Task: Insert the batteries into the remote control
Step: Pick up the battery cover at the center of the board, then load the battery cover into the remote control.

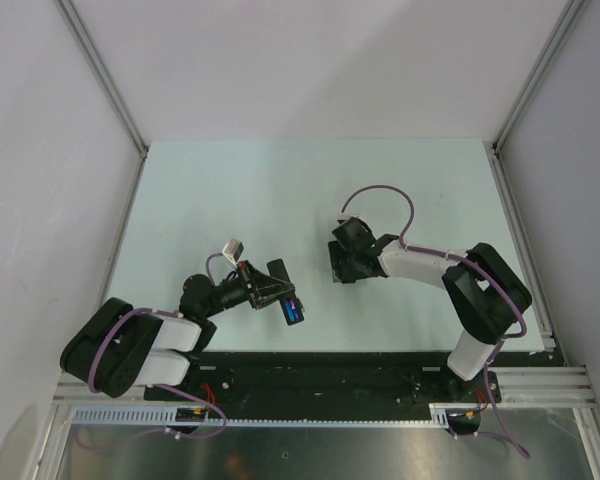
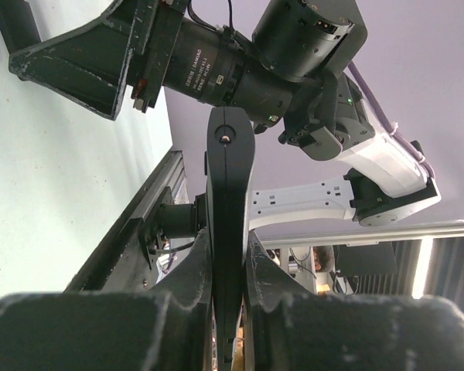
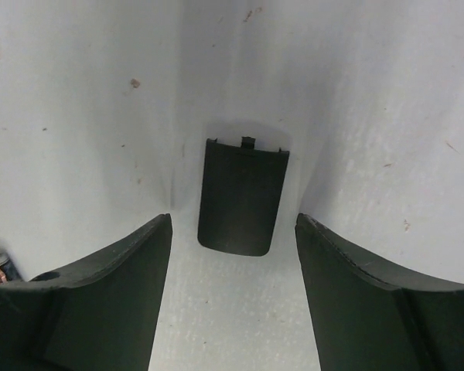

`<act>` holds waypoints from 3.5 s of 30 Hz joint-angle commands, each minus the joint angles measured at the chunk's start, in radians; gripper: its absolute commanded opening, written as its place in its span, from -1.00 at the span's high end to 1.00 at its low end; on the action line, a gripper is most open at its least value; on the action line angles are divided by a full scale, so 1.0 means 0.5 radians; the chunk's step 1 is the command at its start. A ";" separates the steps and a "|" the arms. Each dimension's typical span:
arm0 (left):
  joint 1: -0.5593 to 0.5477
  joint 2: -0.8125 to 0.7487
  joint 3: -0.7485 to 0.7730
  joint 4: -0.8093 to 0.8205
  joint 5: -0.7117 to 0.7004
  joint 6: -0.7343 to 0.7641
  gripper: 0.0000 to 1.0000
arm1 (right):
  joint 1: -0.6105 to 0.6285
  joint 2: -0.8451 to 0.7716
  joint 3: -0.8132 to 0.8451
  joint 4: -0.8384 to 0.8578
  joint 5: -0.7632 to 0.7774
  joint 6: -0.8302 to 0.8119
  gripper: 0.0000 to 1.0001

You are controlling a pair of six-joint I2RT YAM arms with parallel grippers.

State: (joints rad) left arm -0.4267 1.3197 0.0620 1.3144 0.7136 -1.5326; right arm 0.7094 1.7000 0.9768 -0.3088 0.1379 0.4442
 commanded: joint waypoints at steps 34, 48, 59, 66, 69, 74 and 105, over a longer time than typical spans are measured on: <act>-0.024 0.091 0.100 0.491 -0.117 0.022 1.00 | 0.069 -0.144 0.160 -0.554 0.151 -0.063 0.99; -0.239 0.692 0.453 0.727 -0.436 -0.024 0.99 | 0.167 -0.826 0.347 -1.130 -0.003 -0.158 1.00; -0.380 0.913 0.713 0.731 -0.448 0.184 1.00 | 0.400 -0.869 0.562 -1.303 -0.171 -0.115 1.00; -0.435 0.837 0.717 0.731 -0.531 0.347 1.00 | 0.474 -0.771 0.590 -1.236 -0.169 -0.094 1.00; -0.441 0.843 0.701 0.731 -0.553 0.326 0.99 | 0.508 -0.697 0.626 -1.232 -0.141 -0.106 1.00; -0.447 0.806 0.655 0.731 -0.590 0.292 1.00 | 0.514 -0.608 0.663 -1.205 -0.132 -0.125 1.00; -0.484 0.732 0.622 0.731 -0.550 0.098 1.00 | 0.529 -0.449 0.712 -1.100 -0.113 -0.118 1.00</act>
State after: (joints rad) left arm -0.6601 1.7180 0.3759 1.3140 0.4404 -1.4670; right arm 0.9657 1.4681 1.2770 -0.8810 0.0845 0.3840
